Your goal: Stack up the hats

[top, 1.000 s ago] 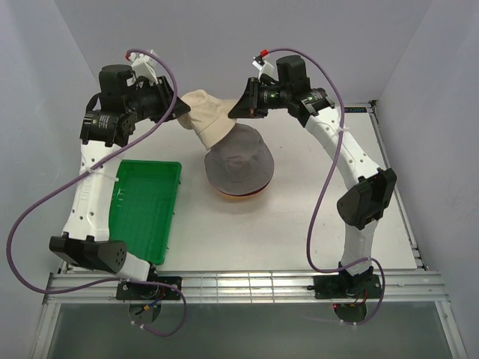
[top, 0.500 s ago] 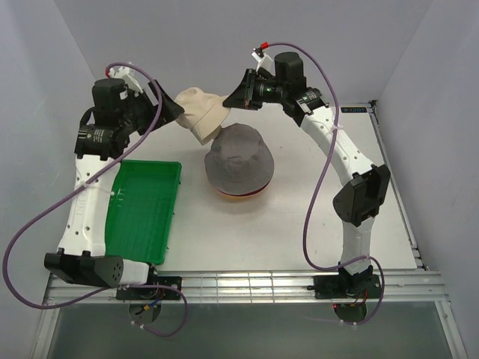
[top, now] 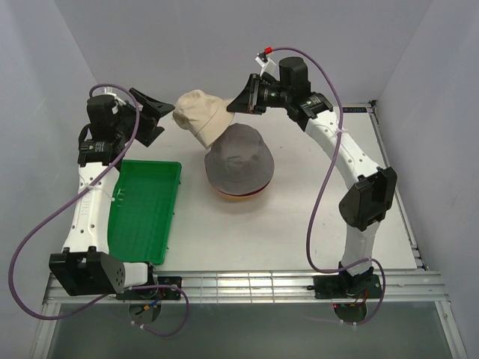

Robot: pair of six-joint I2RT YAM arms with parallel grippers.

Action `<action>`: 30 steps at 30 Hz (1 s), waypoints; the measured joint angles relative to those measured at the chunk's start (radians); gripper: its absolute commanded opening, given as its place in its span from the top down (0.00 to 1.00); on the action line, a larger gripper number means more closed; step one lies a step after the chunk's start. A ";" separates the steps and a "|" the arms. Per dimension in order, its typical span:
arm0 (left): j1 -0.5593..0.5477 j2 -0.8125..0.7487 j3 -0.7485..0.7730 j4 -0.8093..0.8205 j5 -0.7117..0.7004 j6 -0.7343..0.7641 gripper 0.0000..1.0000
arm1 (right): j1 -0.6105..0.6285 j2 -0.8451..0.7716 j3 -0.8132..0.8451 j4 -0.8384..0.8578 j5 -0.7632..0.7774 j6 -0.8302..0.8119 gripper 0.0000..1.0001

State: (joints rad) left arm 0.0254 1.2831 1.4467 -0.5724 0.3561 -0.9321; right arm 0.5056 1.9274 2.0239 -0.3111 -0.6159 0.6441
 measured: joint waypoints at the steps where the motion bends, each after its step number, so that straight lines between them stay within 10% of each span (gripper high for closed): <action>1: 0.007 0.003 -0.031 0.031 0.016 -0.037 0.05 | -0.001 -0.009 -0.012 0.000 -0.002 -0.002 0.92; 13: 0.019 0.007 -0.180 0.314 0.128 -0.360 0.15 | -0.005 -0.097 -0.097 0.015 -0.023 -0.041 0.92; 30: 0.019 0.082 -0.166 0.381 0.238 -0.338 0.93 | -0.008 -0.107 -0.132 0.023 -0.022 -0.080 0.92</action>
State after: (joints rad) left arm 0.0448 1.3647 1.2808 -0.1909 0.5941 -1.2701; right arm 0.4976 1.8202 1.8919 -0.2886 -0.6376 0.5636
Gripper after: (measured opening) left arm 0.122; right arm 0.087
